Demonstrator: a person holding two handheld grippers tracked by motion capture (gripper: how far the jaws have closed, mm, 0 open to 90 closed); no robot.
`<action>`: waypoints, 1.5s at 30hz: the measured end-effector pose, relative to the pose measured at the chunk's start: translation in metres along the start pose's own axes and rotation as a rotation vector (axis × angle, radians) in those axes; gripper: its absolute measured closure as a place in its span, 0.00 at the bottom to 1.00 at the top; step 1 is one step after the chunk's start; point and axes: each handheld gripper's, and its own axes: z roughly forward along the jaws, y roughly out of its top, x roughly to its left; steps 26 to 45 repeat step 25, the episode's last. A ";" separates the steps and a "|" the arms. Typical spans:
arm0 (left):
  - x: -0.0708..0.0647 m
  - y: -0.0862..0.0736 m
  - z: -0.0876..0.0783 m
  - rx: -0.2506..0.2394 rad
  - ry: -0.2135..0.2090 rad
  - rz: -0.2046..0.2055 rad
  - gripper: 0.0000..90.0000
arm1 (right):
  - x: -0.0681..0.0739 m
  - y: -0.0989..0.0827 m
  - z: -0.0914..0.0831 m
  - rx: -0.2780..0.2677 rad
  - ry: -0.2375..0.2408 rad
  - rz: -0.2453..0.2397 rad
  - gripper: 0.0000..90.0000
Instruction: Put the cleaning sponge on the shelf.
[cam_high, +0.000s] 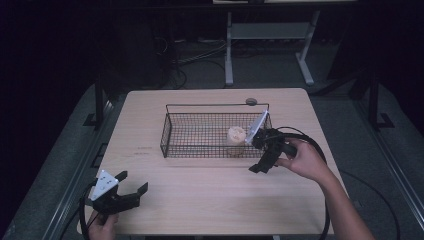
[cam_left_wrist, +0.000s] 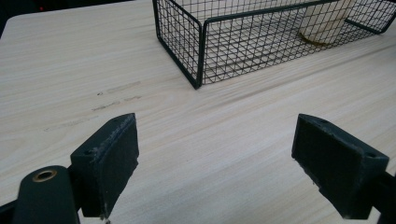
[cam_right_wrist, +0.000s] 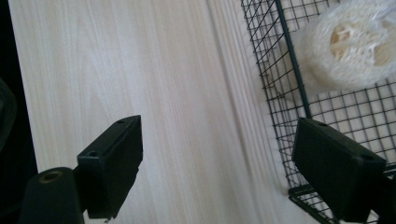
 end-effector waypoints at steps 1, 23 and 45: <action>0.000 0.000 0.000 0.000 0.000 0.001 0.15 | 0.001 -0.003 0.001 0.008 -0.003 0.006 0.18; -0.001 0.000 0.001 0.003 -0.004 0.002 0.15 | 0.038 -0.048 0.016 -0.062 -0.005 0.000 0.18; -0.001 0.000 0.002 0.010 -0.003 0.006 0.15 | 0.043 -0.052 0.018 -0.068 -0.007 0.004 0.18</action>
